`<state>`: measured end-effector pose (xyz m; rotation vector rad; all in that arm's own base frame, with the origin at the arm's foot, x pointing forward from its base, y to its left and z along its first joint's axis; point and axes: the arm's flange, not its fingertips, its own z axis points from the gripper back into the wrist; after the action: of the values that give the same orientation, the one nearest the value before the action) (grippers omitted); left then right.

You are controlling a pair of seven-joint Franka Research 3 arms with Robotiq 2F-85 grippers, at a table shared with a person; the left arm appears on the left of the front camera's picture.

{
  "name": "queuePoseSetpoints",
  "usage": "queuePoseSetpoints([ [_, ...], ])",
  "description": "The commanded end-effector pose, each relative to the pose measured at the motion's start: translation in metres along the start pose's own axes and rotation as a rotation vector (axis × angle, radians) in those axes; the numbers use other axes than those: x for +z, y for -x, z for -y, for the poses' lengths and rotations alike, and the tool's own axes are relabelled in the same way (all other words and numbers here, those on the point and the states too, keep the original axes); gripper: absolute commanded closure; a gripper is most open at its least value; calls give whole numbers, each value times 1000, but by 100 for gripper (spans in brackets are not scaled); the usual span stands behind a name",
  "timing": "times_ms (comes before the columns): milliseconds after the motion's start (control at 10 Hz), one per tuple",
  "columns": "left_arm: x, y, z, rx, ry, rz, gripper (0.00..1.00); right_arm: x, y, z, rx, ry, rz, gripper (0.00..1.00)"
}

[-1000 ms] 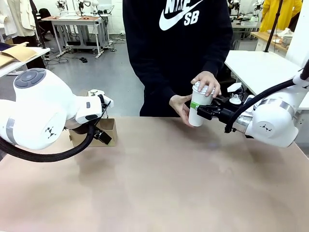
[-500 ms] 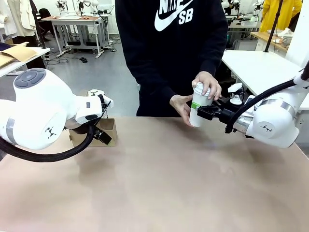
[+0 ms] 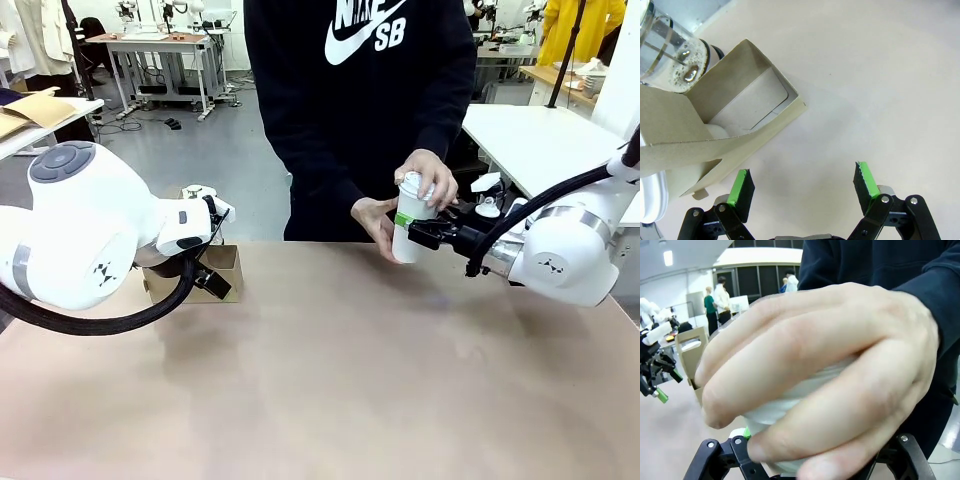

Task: Pour a drink into a cup and package it in a carrier.
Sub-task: When a person places the Paper Cup Lid on the 600 ml Paper Cup , lift the 600 ml Paper Cup.

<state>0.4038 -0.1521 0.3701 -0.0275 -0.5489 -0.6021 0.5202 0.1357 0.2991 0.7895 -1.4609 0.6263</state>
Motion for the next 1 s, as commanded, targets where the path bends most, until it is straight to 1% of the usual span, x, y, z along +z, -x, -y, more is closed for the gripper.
queuePoseSetpoints([
  [0, 0, 0, 0, 1, 1, 1, 0, -4, -9, -4, 12, -4, 18, 19],
  [900, 0, 0, 0, 1, 1, 1, 0, -4, -9, -4, 12, -4, 18, 19],
])
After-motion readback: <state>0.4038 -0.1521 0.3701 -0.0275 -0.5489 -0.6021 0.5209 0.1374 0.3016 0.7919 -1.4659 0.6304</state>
